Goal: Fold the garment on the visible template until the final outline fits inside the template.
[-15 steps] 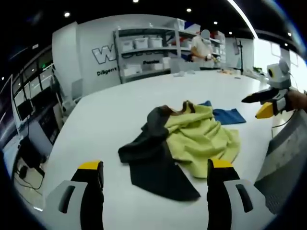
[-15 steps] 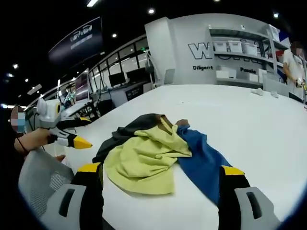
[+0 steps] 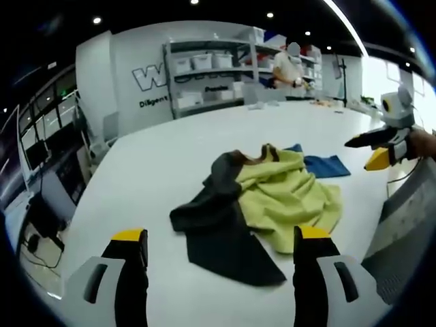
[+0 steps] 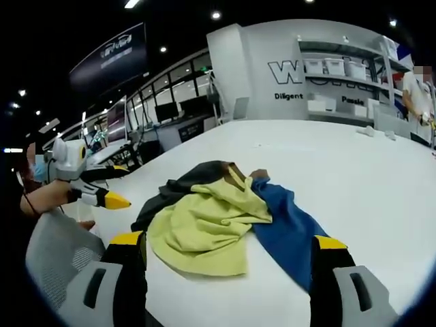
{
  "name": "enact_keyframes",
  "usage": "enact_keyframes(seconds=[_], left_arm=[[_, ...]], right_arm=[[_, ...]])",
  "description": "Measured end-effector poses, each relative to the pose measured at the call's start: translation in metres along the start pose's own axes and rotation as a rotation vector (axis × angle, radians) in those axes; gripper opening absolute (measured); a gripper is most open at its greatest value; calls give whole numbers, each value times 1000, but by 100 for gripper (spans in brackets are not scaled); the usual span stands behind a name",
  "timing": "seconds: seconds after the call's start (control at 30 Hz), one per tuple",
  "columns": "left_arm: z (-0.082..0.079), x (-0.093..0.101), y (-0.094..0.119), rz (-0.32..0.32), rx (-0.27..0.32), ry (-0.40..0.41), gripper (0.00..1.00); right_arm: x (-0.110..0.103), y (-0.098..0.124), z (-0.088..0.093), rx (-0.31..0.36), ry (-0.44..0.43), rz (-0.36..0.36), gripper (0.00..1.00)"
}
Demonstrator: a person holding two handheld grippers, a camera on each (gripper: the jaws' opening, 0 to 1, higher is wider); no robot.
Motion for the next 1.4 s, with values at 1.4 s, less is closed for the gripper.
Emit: enact_keyframes(seconds=[1.4], left_arm=[[0, 0, 0, -12, -7, -63, 78]], right_arm=[[-5, -3, -9, -52, 92, -10, 99]])
Point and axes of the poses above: the point that each gripper's makers call its tool centre point, and the gripper's own axes: y roughly backward along the fingers, x roughly to its right, z roughly out of its underside, the point moved 10 cm from there along y, roughly backward along the fingers, and after that the axes turned 11 degrees about -z, right-handed, at the moved point
